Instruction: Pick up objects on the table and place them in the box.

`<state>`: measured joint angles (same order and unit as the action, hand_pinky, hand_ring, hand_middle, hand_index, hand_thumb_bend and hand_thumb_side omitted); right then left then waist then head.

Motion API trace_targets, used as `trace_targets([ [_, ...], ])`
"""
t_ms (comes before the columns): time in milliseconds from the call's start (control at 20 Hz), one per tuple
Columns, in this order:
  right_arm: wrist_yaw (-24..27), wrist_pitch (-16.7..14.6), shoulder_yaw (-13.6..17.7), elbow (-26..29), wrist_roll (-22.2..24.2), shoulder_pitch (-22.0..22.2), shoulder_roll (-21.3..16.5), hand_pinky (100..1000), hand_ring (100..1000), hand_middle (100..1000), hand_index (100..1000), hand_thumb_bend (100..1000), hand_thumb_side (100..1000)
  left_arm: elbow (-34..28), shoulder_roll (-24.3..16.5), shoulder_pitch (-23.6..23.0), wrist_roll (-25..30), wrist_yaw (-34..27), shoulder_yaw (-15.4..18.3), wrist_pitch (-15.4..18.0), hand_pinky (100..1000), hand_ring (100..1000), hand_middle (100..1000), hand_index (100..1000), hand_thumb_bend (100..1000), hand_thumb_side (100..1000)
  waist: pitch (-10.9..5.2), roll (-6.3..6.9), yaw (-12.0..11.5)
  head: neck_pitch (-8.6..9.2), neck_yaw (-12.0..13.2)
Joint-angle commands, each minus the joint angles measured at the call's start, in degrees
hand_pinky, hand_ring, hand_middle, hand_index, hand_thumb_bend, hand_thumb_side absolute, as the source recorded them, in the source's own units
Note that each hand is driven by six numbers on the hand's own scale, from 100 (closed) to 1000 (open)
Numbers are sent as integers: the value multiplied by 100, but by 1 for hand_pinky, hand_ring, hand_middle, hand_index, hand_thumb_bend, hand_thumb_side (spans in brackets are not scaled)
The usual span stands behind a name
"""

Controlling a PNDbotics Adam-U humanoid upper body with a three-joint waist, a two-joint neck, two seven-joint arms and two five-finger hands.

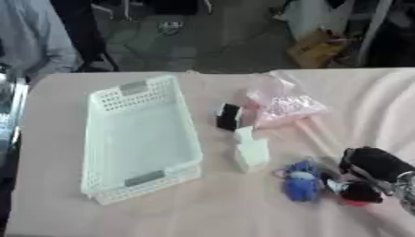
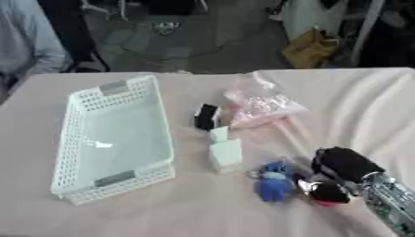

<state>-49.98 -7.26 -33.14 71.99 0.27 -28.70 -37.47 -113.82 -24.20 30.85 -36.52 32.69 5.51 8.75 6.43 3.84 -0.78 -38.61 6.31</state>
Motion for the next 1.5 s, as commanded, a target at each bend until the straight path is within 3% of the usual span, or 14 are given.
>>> trace_targets([
  [50, -115, -64, 118, -110, -598, -107, -14, 100, 100, 100, 100, 100, 956, -77, -74, 105, -19, 10, 66, 1, 827, 957, 871, 908, 100, 937, -46, 85, -13, 29, 11],
  [300, -76, -115, 118, -309, -1075, -166, 39, 100, 100, 100, 100, 100, 929, -77, -69, 115, -15, 7, 63, 3, 827, 957, 869, 908, 100, 934, -48, 82, 4, 22, 4],
  [450, 15, -185, 97, -340, -1067, -243, 20, 100, 100, 100, 100, 100, 915, -77, -70, 130, -4, 7, 55, 10, 826, 957, 868, 907, 100, 932, -48, 75, 15, 22, -1],
  [500, 79, -236, 85, -336, -1017, -242, -5, 100, 100, 100, 100, 100, 837, -77, -73, 134, -4, 9, 57, 12, 827, 958, 867, 907, 100, 931, -47, 71, 14, 20, -8],
  [550, 162, -284, 84, -322, -958, -242, -31, 100, 100, 100, 100, 100, 837, -77, -74, 136, -4, 10, 58, 12, 827, 958, 867, 907, 100, 931, -47, 69, 14, 19, -13],
  [600, 275, -335, 68, -323, -832, -230, -51, 100, 100, 100, 100, 100, 745, -77, -77, 140, -5, 11, 59, 12, 827, 958, 866, 906, 100, 930, -47, 66, 12, 15, -13],
  [700, 591, -407, 55, -318, -436, -243, -84, 100, 100, 100, 100, 100, 684, -77, -80, 145, -7, 11, 60, 12, 827, 958, 865, 906, 100, 930, -50, 60, 14, 14, -14],
  [950, 1505, -365, 77, -43, 688, -446, -218, 100, 100, 100, 100, 100, 650, -77, -87, 153, -5, 19, 50, 19, 827, 958, 865, 906, 100, 930, -65, 42, 21, 22, -22],
  [1500, 3026, 142, 158, 654, 2348, -1002, -629, 100, 100, 100, 100, 100, 581, -77, -115, 160, 21, 15, 19, 31, 828, 958, 865, 905, 100, 929, -68, -45, -37, 24, -59],
])
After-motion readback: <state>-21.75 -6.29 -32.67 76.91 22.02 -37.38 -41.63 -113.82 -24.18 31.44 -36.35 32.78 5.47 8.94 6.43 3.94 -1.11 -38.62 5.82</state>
